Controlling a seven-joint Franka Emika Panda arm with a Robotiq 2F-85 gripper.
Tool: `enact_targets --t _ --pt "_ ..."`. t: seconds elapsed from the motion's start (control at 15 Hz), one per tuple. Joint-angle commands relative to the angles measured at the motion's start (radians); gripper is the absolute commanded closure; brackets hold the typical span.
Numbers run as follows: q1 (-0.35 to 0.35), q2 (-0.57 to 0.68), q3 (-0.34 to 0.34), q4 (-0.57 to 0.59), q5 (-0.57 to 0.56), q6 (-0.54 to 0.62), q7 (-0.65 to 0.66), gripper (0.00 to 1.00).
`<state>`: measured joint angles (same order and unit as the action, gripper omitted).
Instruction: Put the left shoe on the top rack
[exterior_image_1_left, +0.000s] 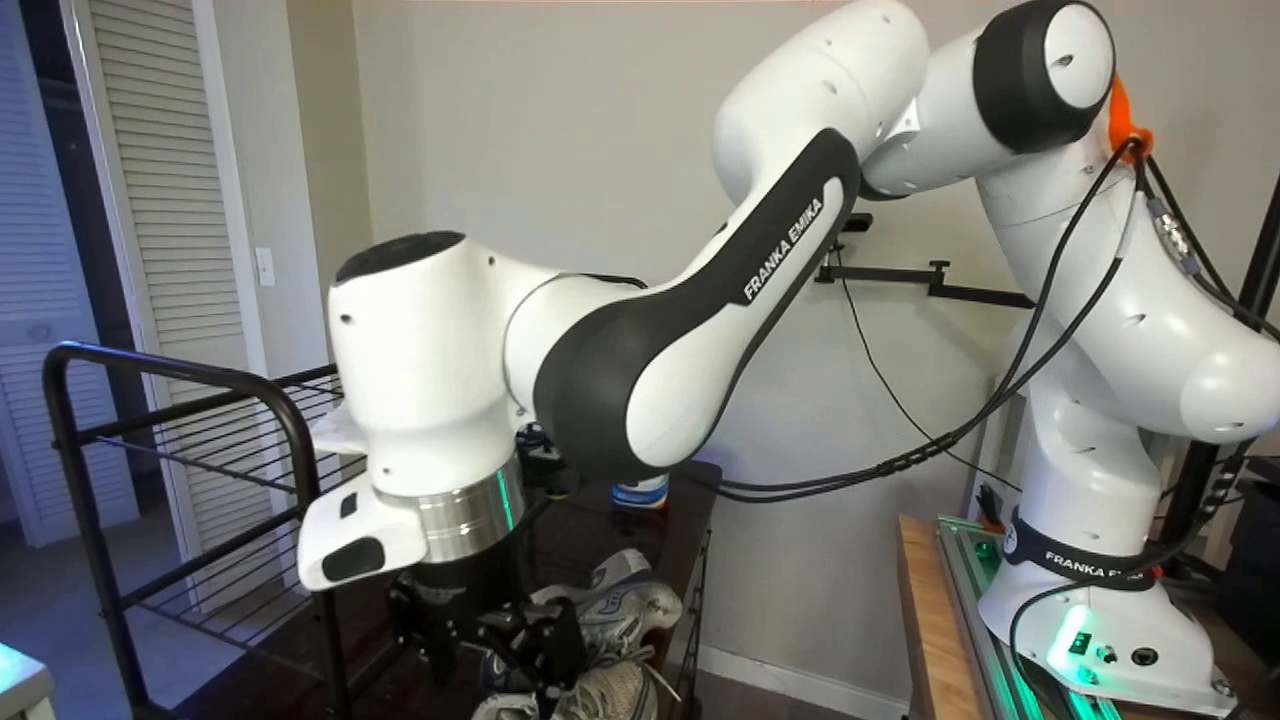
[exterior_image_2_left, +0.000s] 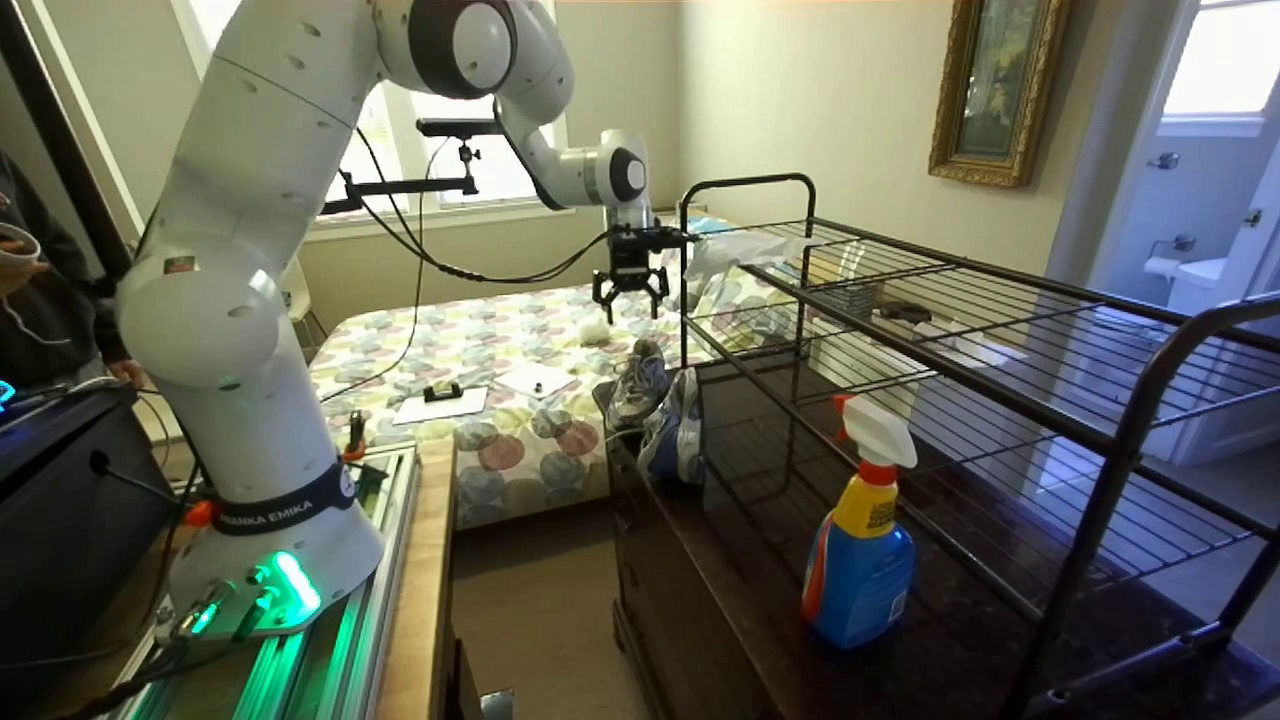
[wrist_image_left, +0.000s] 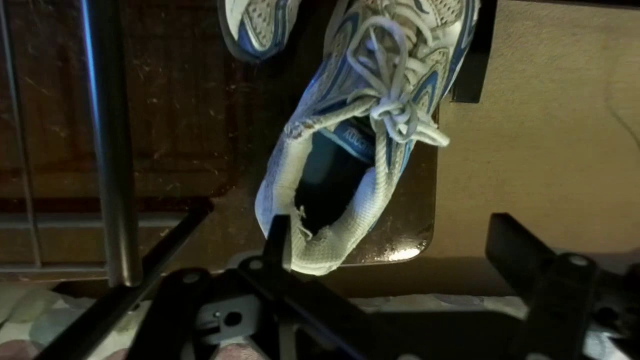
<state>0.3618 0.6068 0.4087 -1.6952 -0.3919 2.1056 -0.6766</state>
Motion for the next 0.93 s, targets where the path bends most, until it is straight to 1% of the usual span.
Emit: enact_targets --t 0.0,0.07,0.33,0.4,0.53,0.87 --pt "0.051 0.079 0.007 0.124 0.057 -0.128 -0.110 0.00" --pt "0.042 0.041 -0.021 0.056 0.038 -0.055 -0.060 0.00" --pt "0.067 0.057 -0.015 0.089 0.047 -0.094 -0.086 0.00" --pt "0.067 0.062 -0.020 0.086 0.051 -0.071 -0.061 0.00" --pt "0.076 0.076 -0.049 0.075 0.050 -0.008 0.047 0.00" --pt "0.068 0.096 -0.084 0.026 0.044 0.153 0.209 0.00"
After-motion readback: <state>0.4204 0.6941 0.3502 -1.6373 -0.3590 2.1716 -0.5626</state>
